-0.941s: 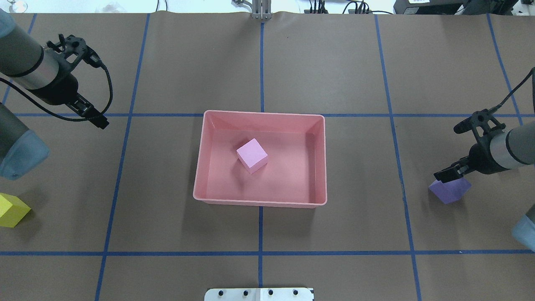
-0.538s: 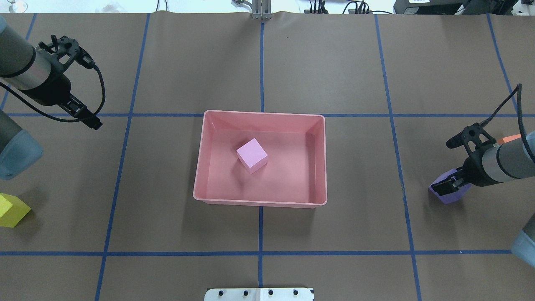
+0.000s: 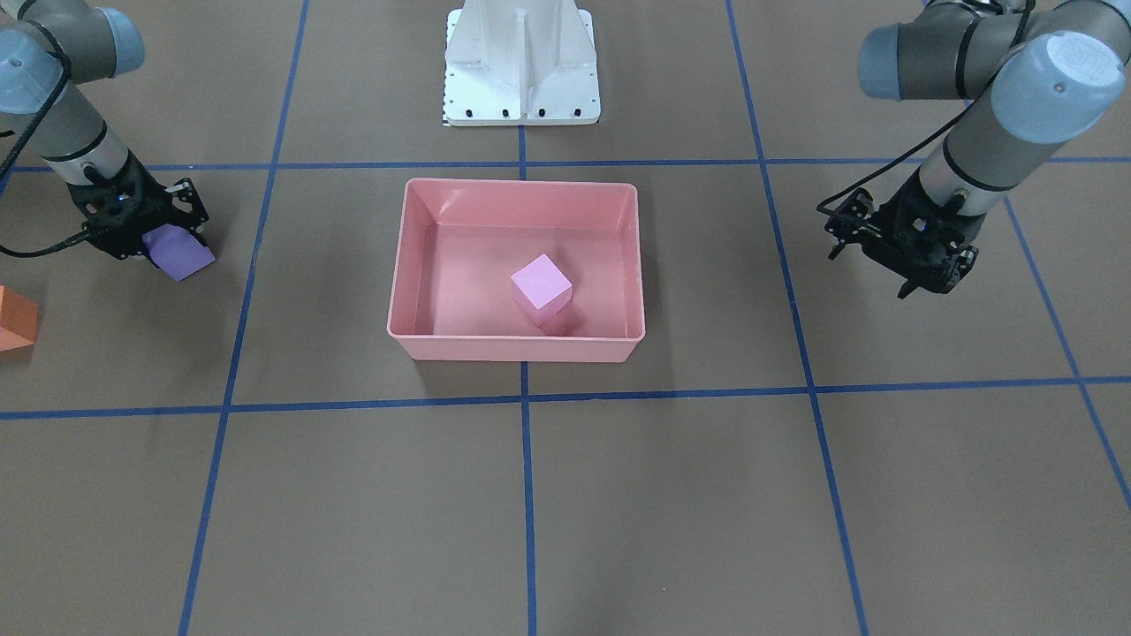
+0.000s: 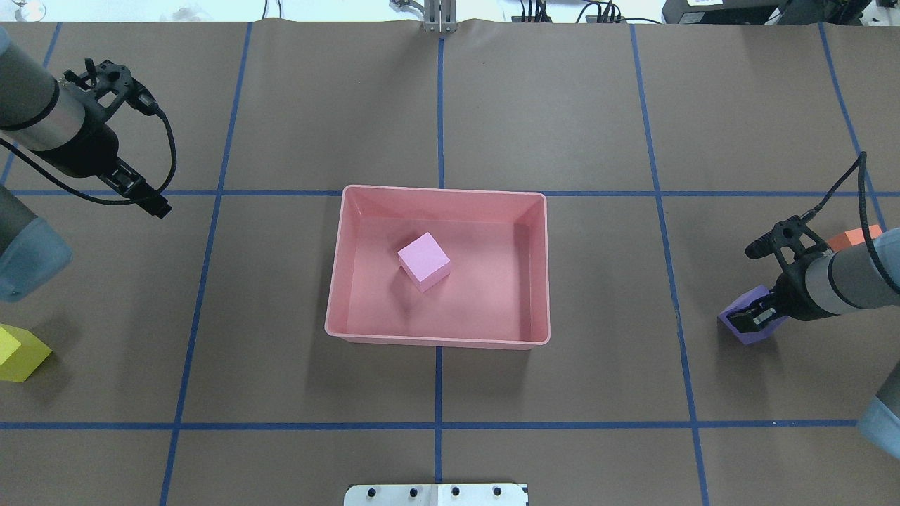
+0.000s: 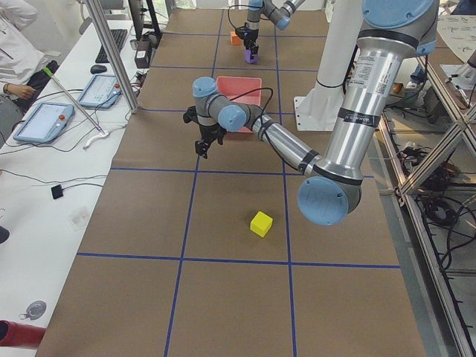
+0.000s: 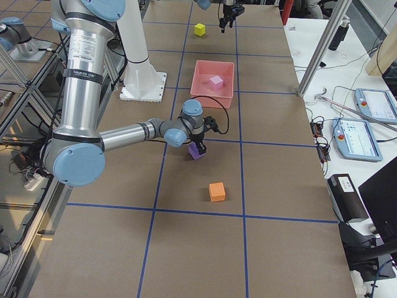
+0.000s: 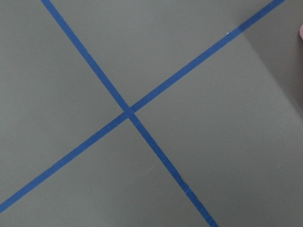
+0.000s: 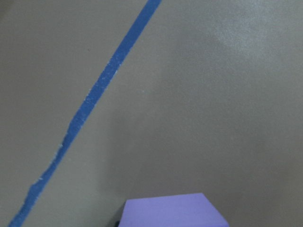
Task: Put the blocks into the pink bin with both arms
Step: 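Raise the left gripper away while the right gripper grasps the purple cube, then carry the purple cube into the pink bin and release it, then lift the right gripper away while the left gripper reaches the yellow cube, then grasp the yellow cube with the left gripper and drop it in the bin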
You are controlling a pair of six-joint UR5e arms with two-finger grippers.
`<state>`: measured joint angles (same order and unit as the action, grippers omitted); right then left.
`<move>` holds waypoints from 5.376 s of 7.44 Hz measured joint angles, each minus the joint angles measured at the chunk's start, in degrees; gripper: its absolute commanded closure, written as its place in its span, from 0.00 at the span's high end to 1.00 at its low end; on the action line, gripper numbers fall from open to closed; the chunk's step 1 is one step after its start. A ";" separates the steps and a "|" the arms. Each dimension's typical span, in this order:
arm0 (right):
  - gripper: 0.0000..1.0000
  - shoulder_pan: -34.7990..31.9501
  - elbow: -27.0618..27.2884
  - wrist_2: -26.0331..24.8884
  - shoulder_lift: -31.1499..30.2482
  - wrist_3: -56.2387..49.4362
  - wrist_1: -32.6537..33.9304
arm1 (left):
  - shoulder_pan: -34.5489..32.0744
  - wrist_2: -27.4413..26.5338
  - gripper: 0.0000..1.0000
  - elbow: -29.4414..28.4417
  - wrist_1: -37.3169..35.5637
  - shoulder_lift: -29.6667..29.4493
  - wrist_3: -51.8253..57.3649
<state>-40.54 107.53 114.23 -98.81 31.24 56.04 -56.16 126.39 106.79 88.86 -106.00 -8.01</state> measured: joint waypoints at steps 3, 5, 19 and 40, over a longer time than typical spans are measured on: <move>0.00 -1.32 1.52 2.47 11.05 18.19 7.38 | 0.00 0.00 1.00 0.02 0.00 0.00 -0.21; 0.00 -2.10 3.11 3.44 25.67 31.73 22.75 | 0.05 0.00 1.00 0.06 0.00 0.02 -0.38; 1.00 -4.27 1.39 0.48 44.08 27.62 47.10 | -4.81 -0.14 1.00 2.06 31.21 32.65 6.42; 1.00 -21.91 5.55 11.07 22.33 -11.83 46.85 | 5.79 0.40 0.00 10.79 20.43 24.62 -16.48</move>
<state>-62.45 113.08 125.30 -76.48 19.41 102.89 -50.37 126.79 117.58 109.29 -81.38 -24.49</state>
